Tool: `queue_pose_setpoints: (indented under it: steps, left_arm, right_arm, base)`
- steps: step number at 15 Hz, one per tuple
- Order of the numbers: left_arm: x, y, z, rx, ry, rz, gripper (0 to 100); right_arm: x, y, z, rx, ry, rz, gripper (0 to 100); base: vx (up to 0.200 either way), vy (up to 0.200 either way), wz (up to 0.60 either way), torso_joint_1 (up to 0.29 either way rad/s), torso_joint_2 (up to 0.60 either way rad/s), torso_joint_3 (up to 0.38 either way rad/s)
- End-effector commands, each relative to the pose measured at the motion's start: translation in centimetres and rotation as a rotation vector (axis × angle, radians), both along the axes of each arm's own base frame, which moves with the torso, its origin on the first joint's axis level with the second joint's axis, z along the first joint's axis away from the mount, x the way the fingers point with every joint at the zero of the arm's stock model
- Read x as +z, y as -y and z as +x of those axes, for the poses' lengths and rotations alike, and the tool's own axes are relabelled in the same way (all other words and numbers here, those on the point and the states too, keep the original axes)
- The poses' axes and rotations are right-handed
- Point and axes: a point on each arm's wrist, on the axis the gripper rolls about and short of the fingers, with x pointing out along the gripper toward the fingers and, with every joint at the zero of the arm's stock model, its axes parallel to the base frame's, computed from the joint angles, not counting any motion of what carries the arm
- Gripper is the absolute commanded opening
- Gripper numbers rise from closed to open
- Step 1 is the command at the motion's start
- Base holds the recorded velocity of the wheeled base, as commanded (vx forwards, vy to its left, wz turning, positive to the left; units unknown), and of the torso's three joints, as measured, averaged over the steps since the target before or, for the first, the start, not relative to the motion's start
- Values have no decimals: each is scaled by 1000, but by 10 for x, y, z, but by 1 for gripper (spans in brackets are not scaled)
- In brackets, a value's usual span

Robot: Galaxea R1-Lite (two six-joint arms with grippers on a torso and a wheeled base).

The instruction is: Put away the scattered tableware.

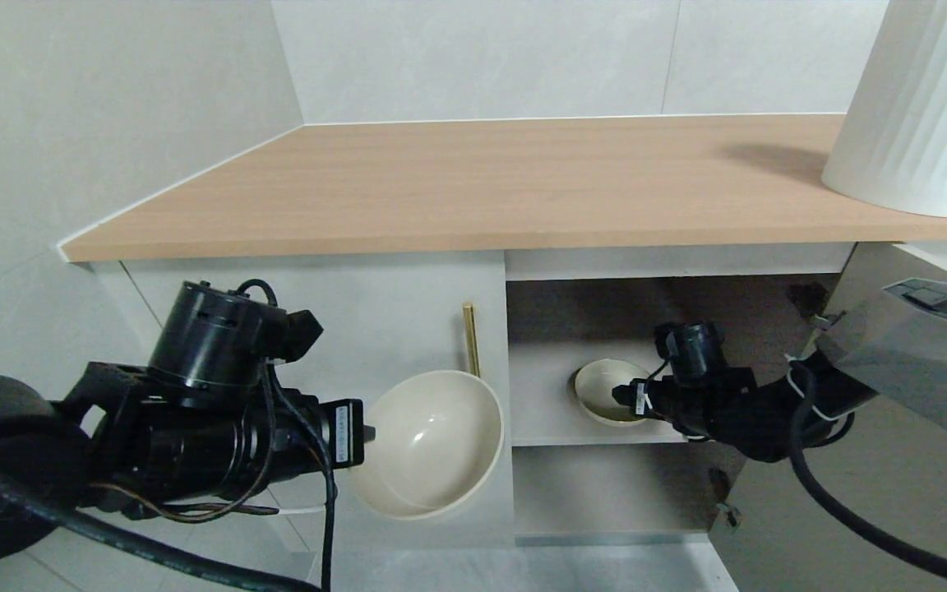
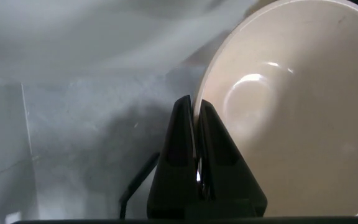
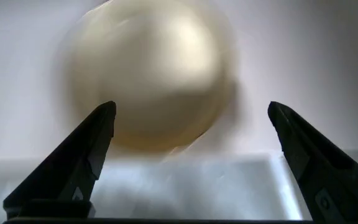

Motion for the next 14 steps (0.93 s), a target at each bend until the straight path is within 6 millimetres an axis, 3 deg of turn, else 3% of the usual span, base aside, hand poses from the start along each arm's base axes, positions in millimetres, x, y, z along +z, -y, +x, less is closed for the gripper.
queue_pose_setpoints:
  steps: [1, 4, 8, 11, 14]
  left_arm:
    - [-24, 17, 4, -25, -78, 43, 0]
    - [-47, 33, 5, -23, -130, 118, 0]
    - [-79, 52, 10, -12, -150, 228, 0]
    - [-84, 56, 10, -4, -150, 263, 0]
    - [-80, 57, 9, -4, -136, 256, 0]
  right_arm:
    - [32, -13, -27, 82, 26, 27, 100]
    - [46, -28, -53, 171, -2, 26, 100]
    - [67, -50, -105, 384, -18, 33, 100]
    - [63, -63, -139, 548, -61, -19, 100]
    - [62, -71, -150, 595, -69, -22, 100]
  base:
    - [0, 0, 0, 0, 0, 0]
    - [0, 0, 0, 0, 0, 0]
    - [0, 0, 0, 0, 0, 0]
    - [0, 0, 0, 0, 0, 0]
    - [0, 0, 0, 0, 0, 0]
